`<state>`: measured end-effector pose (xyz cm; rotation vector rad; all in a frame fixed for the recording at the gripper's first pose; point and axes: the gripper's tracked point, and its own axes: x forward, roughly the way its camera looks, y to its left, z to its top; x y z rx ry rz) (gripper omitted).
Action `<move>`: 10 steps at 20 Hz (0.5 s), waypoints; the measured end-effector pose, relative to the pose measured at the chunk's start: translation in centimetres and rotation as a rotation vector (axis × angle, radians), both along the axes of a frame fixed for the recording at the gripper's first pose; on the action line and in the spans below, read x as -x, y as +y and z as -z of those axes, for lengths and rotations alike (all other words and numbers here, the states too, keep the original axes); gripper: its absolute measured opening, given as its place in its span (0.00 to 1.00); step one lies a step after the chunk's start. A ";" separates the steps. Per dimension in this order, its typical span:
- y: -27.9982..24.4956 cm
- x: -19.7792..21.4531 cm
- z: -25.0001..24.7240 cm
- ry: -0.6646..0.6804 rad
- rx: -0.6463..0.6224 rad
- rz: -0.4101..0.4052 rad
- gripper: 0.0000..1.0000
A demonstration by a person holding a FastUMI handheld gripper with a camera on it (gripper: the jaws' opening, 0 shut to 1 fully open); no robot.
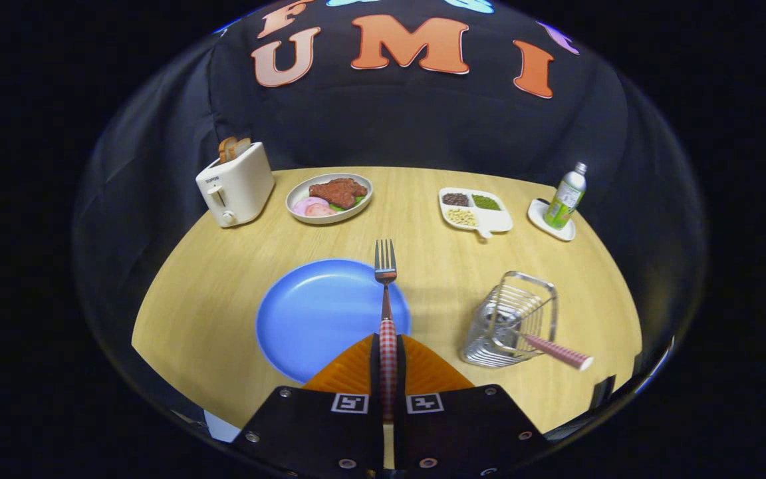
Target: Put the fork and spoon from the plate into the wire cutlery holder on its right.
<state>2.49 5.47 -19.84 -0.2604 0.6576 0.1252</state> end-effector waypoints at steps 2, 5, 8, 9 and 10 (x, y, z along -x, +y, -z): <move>-2.3 0.2 -1.7 0.024 0.016 0.019 0.06; -5.5 0.7 -3.6 0.079 0.052 0.029 0.06; -7.9 1.0 -5.2 0.143 0.098 0.019 0.06; -8.3 1.1 -5.5 0.170 0.102 0.014 0.06; -8.7 1.2 -5.8 0.198 0.111 0.009 0.06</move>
